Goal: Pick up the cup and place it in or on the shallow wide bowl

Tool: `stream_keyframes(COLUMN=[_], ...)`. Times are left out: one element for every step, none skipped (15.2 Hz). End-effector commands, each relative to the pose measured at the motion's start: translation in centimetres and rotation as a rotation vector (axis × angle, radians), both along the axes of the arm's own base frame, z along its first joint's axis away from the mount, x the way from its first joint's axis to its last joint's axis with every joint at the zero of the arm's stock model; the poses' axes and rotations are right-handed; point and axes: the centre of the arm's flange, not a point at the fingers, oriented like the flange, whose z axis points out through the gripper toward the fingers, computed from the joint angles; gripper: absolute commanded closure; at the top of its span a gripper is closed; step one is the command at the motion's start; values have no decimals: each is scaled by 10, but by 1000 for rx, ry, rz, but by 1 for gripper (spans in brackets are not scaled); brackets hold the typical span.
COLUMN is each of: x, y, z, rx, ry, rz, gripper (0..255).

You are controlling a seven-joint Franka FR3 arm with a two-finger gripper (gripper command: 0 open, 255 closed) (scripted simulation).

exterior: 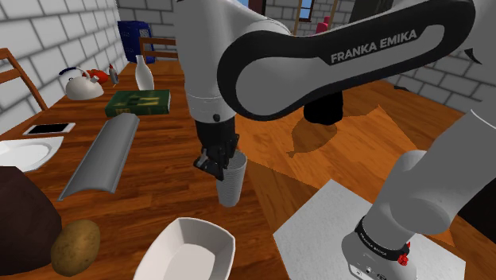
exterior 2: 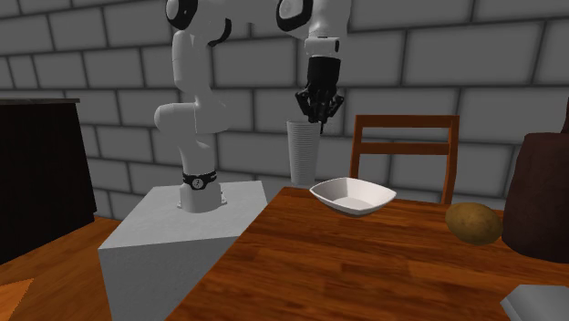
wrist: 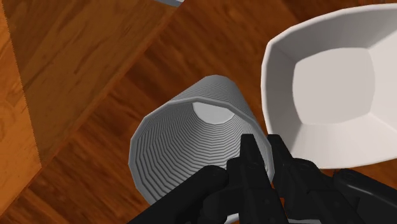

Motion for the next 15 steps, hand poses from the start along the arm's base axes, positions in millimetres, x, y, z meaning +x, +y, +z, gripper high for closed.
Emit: stream_keyframes(x=[0,0,0,-3,-7,-10,-13,-16,-20,-23,-26,-30,-33,-36,-39], y=[1,1,1,13,24,36,48,60,72,84,96,107,119,131,143], z=[10,16,18,23,28,32,37,42,47,51,56,61,66,70,75], rx=[0,0,0,0,0,0,0,0,0,0,0,0,0,0,0], ry=[0,0,0,0,0,0,0,0,0,0,0,0,0,0,0], rz=[0,0,0,0,0,0,0,0,0,0,0,0,0,0,0], gripper=[255,255,255,255,255,255,255,255,255,255,255,255,255,255,255])
